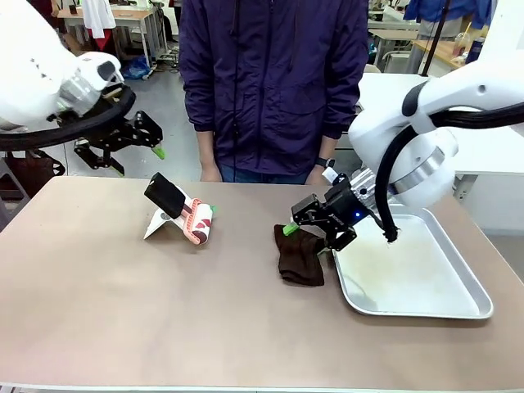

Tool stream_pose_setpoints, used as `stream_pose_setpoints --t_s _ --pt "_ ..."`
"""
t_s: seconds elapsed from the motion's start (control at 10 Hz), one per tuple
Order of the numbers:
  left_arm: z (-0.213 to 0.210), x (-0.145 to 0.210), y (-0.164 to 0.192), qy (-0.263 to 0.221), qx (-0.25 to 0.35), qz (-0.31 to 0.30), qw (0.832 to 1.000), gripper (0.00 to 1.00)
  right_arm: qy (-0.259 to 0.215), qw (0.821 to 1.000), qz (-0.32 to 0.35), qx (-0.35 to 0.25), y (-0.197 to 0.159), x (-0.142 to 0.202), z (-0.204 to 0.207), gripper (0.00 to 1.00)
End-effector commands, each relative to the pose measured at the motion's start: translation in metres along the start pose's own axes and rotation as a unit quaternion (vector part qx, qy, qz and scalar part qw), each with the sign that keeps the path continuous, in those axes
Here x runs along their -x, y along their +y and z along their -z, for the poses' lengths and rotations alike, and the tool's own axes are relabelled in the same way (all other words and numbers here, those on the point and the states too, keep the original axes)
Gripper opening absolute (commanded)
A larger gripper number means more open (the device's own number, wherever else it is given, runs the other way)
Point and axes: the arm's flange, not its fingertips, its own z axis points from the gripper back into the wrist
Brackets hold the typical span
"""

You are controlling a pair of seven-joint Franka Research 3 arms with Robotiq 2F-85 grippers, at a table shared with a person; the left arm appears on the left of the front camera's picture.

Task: Clean the surface of the table.
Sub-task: Return the Lint Roller and towel to their original positions.

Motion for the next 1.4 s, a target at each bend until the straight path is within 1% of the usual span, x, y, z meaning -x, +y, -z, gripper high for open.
stream_pose_setpoints --t_s 0.0,0.1,0.2,0.3,0.4,0.5,0.7,0.8,0.9,1.0,1.1,1.2,1.3 --pt "-0.021 0.031 0.026 0.009 0.07 0.016 0.997 1.0 0.021 0.999 0.025 -0.013 -0.002 0.023 -0.033 1.0" --pt "-0.03 0.044 0.039 0.026 0.099 0.029 0.994 1.0 0.025 0.998 0.029 -0.04 -0.01 0.035 -0.046 1.0" --pt "-0.035 0.06 0.052 0.046 0.124 0.036 0.991 1.0 0.031 0.996 0.023 -0.085 -0.021 0.048 -0.062 1.0" --pt "-0.04 0.074 0.063 0.058 0.146 0.04 0.987 1.0 0.046 0.991 0.011 -0.124 -0.032 0.06 -0.073 1.0" --pt "-0.047 0.088 0.074 0.067 0.18 0.045 0.98 1.0 0.058 0.985 -0.014 -0.16 -0.043 0.074 -0.083 1.0" --pt "-0.052 0.103 0.082 0.065 0.206 0.049 0.975 1.0 0.069 0.98 -0.04 -0.184 -0.054 0.089 -0.09 1.0" --pt "-0.048 0.128 0.098 0.039 0.265 0.028 0.963 1.0 0.067 0.967 -0.069 -0.235 -0.078 0.116 -0.105 1.0" --pt "-0.039 0.14 0.118 0.027 0.318 0.022 0.947 1.0 0.069 0.957 -0.091 -0.268 -0.095 0.128 -0.116 1.0" --pt "-0.035 0.145 0.136 0.028 0.355 0.02 0.934 1.0 0.051 0.948 -0.095 -0.299 -0.107 0.135 -0.126 1.0" --pt "-0.033 0.142 0.151 0.022 0.373 0.02 0.927 1.0 0.021 0.939 -0.095 -0.329 -0.116 0.14 -0.136 1.0" --pt "-0.031 0.138 0.163 0.026 0.39 0.033 0.92 1.0 -0.018 0.925 -0.092 -0.367 -0.125 0.146 -0.147 1.0" --pt "-0.024 0.129 0.174 0.023 0.398 0.035 0.916 1.0 -0.054 0.907 -0.095 -0.407 -0.131 0.151 -0.153 1.0" --pt "-0.016 0.123 0.187 0.015 0.424 0.054 0.904 1.0 -0.089 0.892 -0.08 -0.436 -0.135 0.152 -0.156 1.0"
